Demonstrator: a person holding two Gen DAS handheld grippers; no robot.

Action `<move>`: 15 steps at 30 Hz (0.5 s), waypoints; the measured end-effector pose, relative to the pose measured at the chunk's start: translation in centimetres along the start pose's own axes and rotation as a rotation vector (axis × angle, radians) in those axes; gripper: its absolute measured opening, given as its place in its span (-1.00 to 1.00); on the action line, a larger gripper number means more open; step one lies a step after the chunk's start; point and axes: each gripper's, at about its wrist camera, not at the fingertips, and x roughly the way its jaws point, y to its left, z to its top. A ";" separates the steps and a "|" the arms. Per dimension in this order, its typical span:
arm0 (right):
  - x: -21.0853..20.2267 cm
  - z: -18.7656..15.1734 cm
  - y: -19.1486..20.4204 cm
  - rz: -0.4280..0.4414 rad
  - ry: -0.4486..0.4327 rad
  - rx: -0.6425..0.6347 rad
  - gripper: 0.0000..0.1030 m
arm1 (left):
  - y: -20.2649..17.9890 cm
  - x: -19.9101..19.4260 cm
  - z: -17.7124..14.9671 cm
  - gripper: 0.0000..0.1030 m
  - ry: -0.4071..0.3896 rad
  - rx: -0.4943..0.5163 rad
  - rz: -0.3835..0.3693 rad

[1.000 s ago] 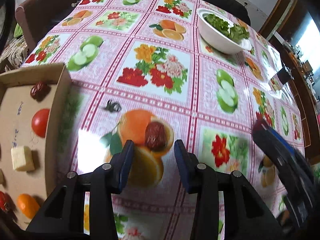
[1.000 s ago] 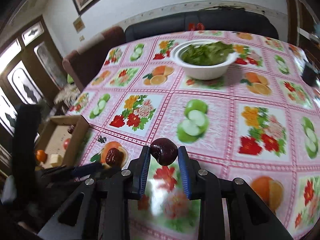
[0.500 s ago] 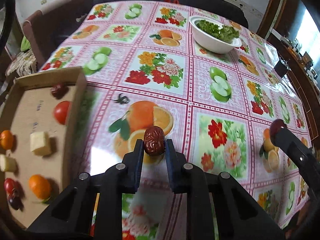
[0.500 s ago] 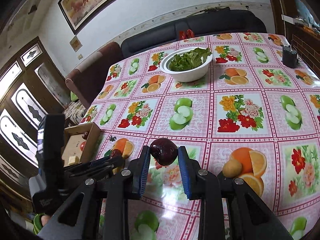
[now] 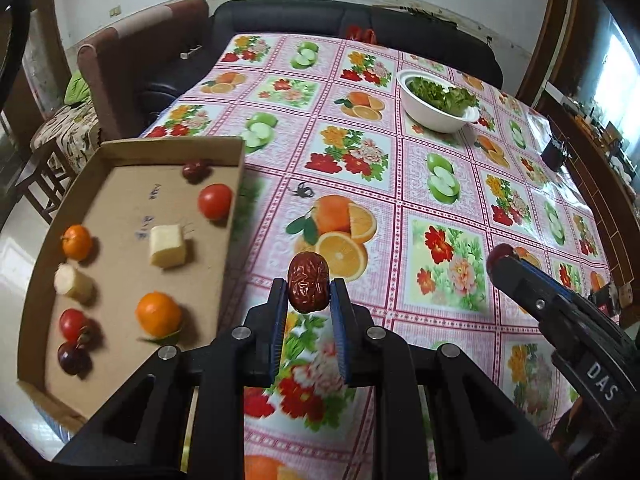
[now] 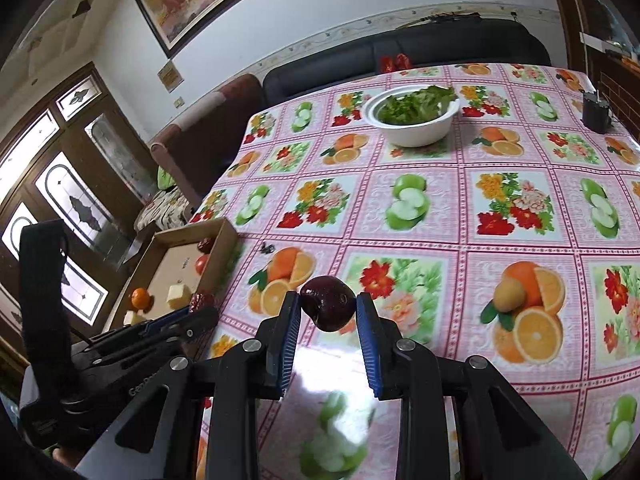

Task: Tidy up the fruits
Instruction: 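Carry the date with the left tool while the right tool carries the plum over the tray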

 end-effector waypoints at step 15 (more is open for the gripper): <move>0.0 -1.4 4.6 0.033 0.020 -0.074 -0.44 | 4.7 -3.0 -2.8 -0.63 -0.036 -0.054 0.036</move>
